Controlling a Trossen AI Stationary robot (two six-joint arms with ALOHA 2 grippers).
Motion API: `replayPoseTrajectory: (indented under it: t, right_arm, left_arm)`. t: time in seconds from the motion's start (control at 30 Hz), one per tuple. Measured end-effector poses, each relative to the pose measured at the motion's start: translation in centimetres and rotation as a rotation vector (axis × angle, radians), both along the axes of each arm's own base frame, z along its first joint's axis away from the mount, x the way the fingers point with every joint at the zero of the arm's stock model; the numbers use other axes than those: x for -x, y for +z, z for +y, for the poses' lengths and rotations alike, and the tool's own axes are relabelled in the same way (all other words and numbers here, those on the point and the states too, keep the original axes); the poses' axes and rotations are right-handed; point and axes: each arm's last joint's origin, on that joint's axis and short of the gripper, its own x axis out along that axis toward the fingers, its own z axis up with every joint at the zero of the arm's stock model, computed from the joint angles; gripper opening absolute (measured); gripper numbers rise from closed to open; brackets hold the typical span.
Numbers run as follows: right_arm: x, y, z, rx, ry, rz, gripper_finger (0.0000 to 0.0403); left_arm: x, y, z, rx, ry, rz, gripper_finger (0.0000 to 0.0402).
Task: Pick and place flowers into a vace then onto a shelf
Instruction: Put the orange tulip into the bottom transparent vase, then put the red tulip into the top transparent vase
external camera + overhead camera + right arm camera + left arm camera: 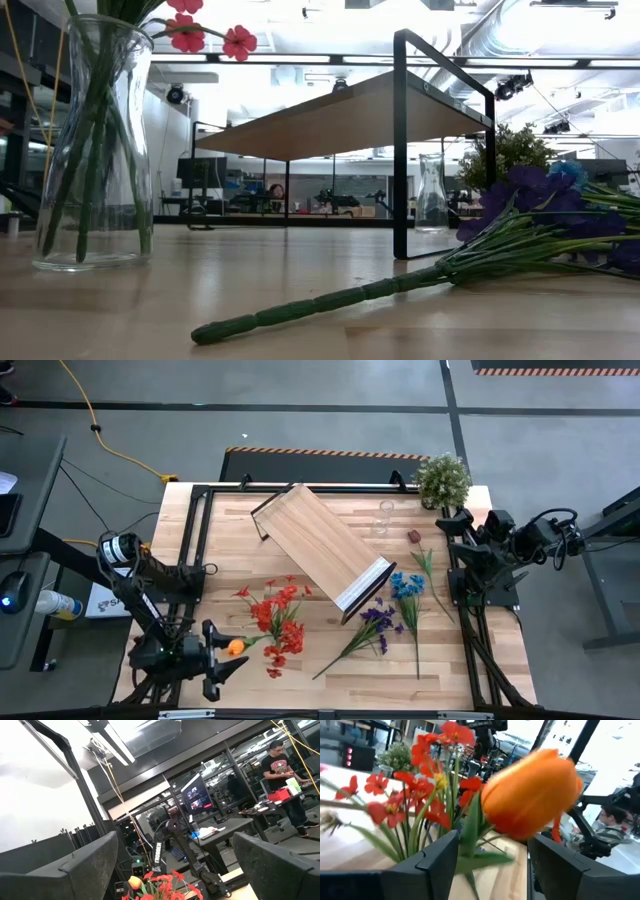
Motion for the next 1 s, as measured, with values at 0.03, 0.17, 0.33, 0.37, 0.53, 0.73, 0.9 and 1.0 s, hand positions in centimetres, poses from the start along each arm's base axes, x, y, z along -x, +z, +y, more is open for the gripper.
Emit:
replayPoseTrajectory:
  t: [0.03,0.17,0.33,0.37,0.53,0.73,0.9,1.0]
  right_arm:
    - [0.0,0.0,0.0,0.000,0.000,0.000,0.0381]
    - [0.0,0.0,0.0,0.000,0.000,0.000,0.0381]
    - [0.0,0.0,0.0,0.000,0.000,0.000,0.0381]
    - [0.0,0.0,0.0,0.000,0.000,0.000,0.0381]
    - [0.0,0.0,0.0,0.000,0.000,0.000,0.0381]
    - [0.0,0.0,0.0,-0.009,0.003,-0.001,0.0381]
    - [0.0,-0.1,0.0,-0.054,0.035,0.004,0.0381]
    - [-0.1,-0.3,0.1,-0.078,0.047,0.024,0.0381]
  left_arm:
    - [0.1,-0.1,0.0,0.012,0.002,0.000,0.0269]
    - [0.3,-0.1,-0.1,0.027,-0.005,-0.004,0.0270]
    - [1.0,-0.1,-0.5,0.032,-0.020,0.002,0.0273]
    - [1.2,-0.2,-0.5,0.044,-0.017,0.003,0.0272]
    - [2.5,-0.3,-1.0,0.098,-0.045,-0.001,0.0269]
    - [3.5,0.3,-1.6,0.158,-0.083,-0.014,0.0273]
    - [3.8,2.9,-2.7,0.172,-0.108,-0.018,0.0269]
    - [3.8,4.7,-3.4,0.127,-0.138,-0.023,0.0270]
